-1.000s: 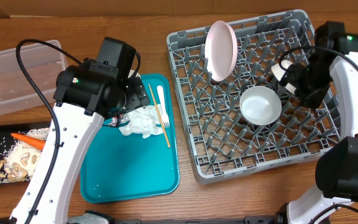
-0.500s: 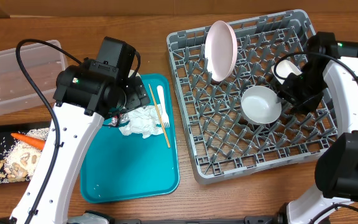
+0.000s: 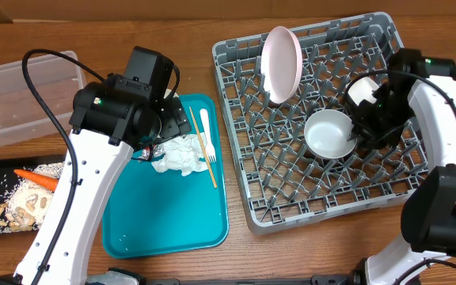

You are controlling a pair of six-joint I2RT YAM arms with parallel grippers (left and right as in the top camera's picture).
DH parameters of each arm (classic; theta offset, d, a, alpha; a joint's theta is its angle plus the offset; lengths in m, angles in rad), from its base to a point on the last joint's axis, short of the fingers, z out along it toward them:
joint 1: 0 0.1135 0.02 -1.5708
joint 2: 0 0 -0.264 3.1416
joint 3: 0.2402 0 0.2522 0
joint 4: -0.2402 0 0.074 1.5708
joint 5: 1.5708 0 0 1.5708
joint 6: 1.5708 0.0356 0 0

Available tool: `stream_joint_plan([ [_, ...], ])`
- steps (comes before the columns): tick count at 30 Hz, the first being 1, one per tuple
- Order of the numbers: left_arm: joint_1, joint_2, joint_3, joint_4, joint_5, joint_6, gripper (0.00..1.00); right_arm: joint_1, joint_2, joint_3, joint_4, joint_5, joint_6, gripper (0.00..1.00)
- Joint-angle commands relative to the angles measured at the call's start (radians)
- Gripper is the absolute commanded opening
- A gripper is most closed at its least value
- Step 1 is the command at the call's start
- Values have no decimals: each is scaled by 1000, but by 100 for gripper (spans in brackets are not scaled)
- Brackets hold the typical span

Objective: Sort waste into correct bins and load items into the dishwasher rack

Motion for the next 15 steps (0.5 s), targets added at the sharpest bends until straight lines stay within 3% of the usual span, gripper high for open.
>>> stream_joint_plan([
  [1, 6, 8, 1, 0, -7, 4, 100, 5, -24, -2, 14, -5, -3, 23],
  [6, 6, 10, 1, 0, -6, 4, 100, 5, -24, 36, 5, 74, 31, 4],
  [15, 6, 10, 1, 2, -14, 4, 100, 6, -48, 204, -72, 350, 203, 4],
])
